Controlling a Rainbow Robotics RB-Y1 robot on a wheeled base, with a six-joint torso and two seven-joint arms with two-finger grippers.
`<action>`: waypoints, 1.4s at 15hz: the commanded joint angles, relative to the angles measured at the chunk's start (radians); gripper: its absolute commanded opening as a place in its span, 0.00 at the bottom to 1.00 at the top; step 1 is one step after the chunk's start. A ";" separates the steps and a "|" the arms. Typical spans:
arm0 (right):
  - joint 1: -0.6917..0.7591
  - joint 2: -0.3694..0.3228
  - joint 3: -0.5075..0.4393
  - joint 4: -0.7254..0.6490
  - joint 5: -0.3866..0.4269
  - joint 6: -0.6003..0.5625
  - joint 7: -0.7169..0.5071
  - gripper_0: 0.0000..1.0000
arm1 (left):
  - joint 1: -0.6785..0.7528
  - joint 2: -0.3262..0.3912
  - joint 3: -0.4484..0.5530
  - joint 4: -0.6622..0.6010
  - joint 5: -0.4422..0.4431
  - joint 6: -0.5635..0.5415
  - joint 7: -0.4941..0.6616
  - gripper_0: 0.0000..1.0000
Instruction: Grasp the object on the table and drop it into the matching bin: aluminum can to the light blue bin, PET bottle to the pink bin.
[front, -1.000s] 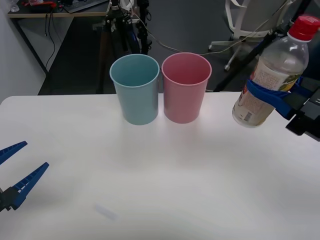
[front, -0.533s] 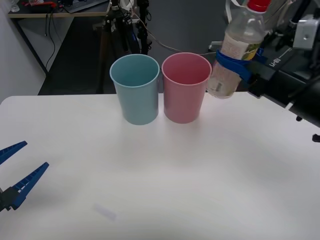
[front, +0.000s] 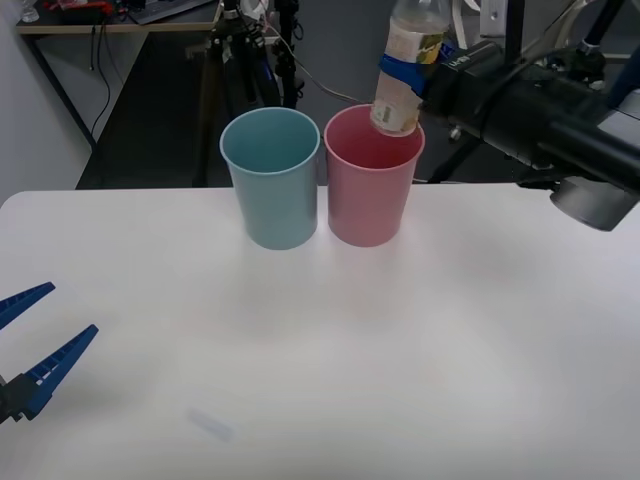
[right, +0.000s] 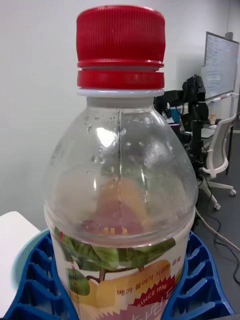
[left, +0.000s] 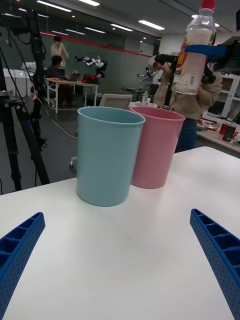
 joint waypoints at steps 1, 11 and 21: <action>-0.069 0.077 0.026 0.134 0.011 -0.012 0.013 0.00 | 0.000 0.000 0.000 0.000 0.000 0.000 0.000 1.00; -0.102 0.167 0.028 0.226 0.044 -0.012 0.027 0.00 | 0.000 0.000 0.000 0.000 0.000 0.000 0.000 1.00; -0.100 0.187 0.028 0.249 0.070 -0.009 0.044 0.10 | 0.000 0.000 0.000 0.000 0.000 0.000 0.000 1.00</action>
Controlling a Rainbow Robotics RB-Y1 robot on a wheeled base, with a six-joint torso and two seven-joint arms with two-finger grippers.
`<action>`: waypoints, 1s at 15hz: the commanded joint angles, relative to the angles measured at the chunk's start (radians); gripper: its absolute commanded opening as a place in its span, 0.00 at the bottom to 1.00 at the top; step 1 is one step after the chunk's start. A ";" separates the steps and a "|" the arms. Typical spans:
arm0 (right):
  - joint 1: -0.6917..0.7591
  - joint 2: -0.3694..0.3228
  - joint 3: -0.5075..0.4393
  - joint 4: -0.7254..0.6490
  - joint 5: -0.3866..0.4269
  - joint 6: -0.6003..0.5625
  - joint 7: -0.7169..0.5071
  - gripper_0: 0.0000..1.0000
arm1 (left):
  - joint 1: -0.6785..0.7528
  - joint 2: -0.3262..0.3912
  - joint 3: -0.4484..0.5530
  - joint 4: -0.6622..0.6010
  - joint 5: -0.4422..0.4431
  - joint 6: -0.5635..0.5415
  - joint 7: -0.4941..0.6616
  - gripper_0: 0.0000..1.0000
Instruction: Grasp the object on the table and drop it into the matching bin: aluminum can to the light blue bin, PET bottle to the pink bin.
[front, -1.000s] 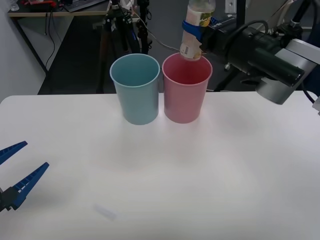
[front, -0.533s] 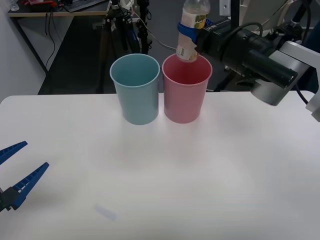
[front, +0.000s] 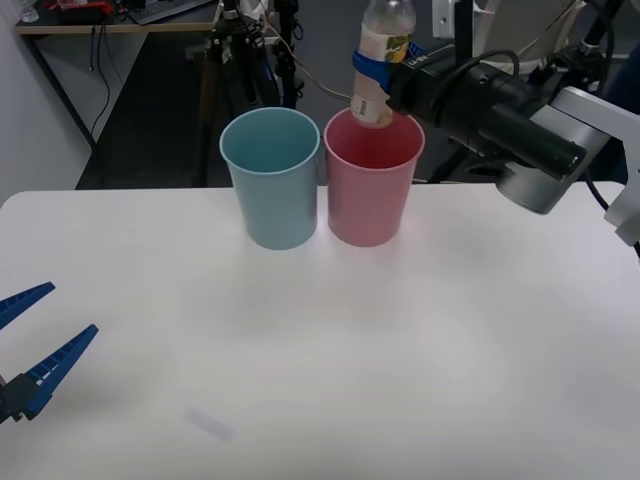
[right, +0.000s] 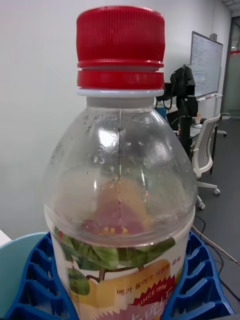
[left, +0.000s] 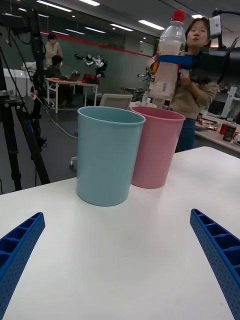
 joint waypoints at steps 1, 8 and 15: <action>0.000 0.000 0.000 0.002 0.003 0.000 -0.001 0.25 | 0.000 0.000 0.000 0.000 0.000 0.000 0.000 1.00; 0.000 -0.004 -0.005 0.005 0.005 0.000 -0.020 1.00 | 0.000 0.000 0.000 0.000 0.000 0.000 0.000 1.00; 0.000 -0.004 -0.005 0.005 0.002 -0.003 -0.011 1.00 | 0.000 0.000 0.000 0.000 0.000 0.000 0.000 1.00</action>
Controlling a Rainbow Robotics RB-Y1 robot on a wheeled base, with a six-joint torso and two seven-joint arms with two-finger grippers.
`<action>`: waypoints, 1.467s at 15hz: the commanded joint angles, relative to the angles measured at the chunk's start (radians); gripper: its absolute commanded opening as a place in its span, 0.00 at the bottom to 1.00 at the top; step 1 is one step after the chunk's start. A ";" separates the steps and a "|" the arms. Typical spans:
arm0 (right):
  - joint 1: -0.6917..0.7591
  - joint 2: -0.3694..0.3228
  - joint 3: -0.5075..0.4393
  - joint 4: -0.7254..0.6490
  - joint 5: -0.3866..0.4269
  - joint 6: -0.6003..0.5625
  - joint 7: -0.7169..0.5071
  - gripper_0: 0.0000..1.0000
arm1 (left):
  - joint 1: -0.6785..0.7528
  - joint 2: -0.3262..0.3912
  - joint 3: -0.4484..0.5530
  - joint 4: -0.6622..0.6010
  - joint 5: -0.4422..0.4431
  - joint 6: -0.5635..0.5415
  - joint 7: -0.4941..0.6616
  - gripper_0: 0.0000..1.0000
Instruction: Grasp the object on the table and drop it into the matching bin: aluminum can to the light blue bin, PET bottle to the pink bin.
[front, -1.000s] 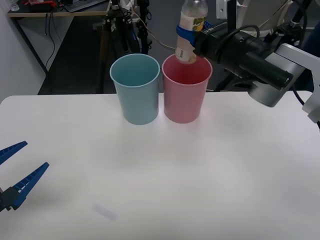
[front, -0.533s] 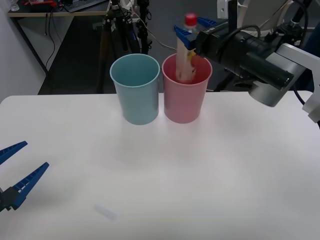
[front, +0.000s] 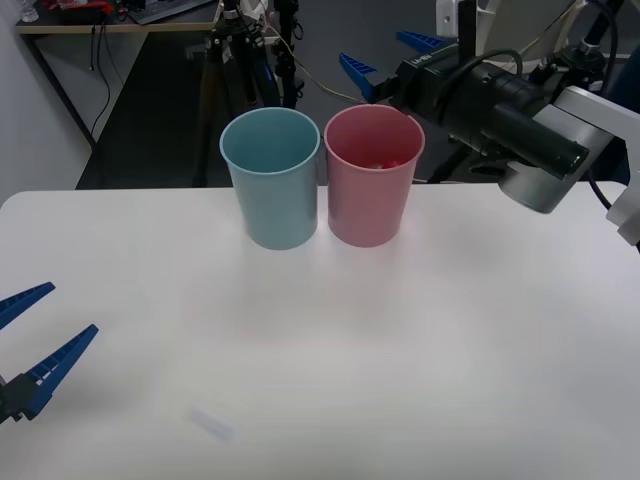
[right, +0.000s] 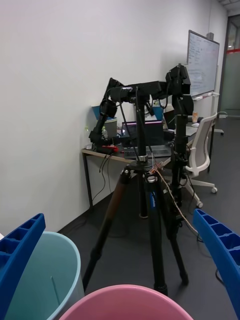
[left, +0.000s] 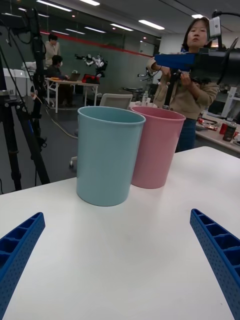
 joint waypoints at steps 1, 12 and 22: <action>0.000 0.000 -0.001 0.000 -0.003 -0.002 0.005 1.00 | 0.000 0.000 0.000 0.000 0.000 0.000 0.000 1.00; 0.001 -0.022 -0.001 0.000 -0.014 -0.014 0.006 1.00 | 0.000 0.000 0.000 0.000 0.000 0.000 0.000 1.00; 0.202 -0.175 -0.122 -0.285 -0.009 0.003 0.015 1.00 | 0.000 0.000 0.000 0.000 0.000 0.000 0.000 1.00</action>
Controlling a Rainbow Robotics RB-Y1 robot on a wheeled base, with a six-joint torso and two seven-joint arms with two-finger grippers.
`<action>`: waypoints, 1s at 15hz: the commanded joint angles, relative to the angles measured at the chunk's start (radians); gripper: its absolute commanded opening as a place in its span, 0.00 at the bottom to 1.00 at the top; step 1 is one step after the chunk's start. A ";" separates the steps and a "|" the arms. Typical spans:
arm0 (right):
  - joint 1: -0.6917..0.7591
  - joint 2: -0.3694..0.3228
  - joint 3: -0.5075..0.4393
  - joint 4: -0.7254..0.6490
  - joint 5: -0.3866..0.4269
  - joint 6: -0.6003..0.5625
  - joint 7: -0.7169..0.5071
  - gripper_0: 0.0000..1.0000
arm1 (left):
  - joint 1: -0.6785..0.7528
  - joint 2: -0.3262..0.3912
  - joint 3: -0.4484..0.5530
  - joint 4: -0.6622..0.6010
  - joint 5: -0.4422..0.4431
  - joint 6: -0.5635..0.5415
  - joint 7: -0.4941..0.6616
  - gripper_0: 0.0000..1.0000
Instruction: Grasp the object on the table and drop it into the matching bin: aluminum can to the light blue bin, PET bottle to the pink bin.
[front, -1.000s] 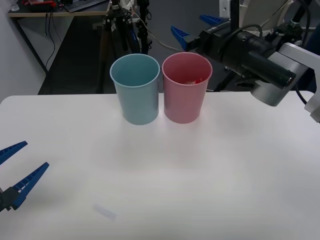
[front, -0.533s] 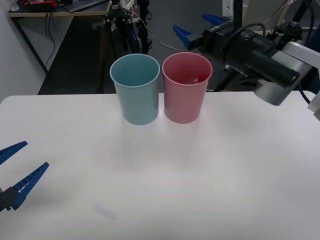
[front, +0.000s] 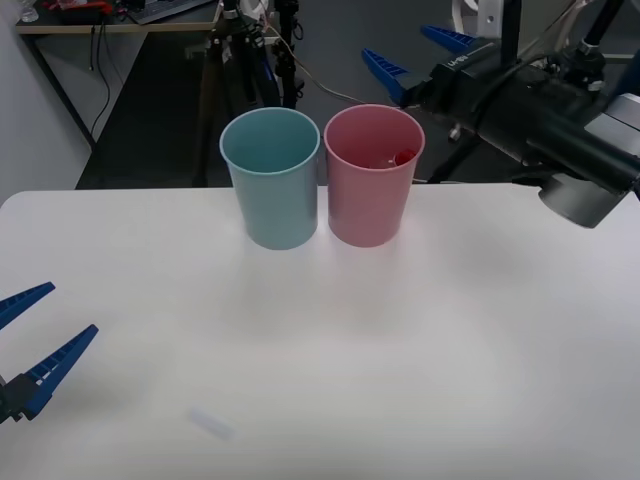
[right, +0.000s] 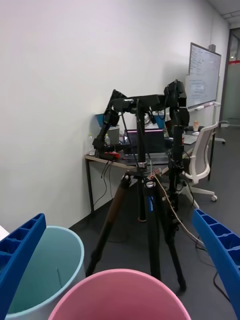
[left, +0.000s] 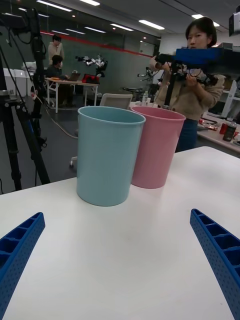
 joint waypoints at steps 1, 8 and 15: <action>0.092 -0.059 -0.055 -0.117 0.008 0.007 0.002 1.00 | 0.000 0.000 0.000 0.000 0.000 0.000 0.000 1.00; 0.367 -0.154 -0.247 -0.327 0.048 0.009 0.002 1.00 | 0.000 0.000 0.000 0.000 0.000 0.000 0.000 1.00; 0.623 -0.162 -0.443 -0.439 0.133 0.009 -0.034 1.00 | 0.000 0.000 0.000 0.000 0.000 0.000 0.000 1.00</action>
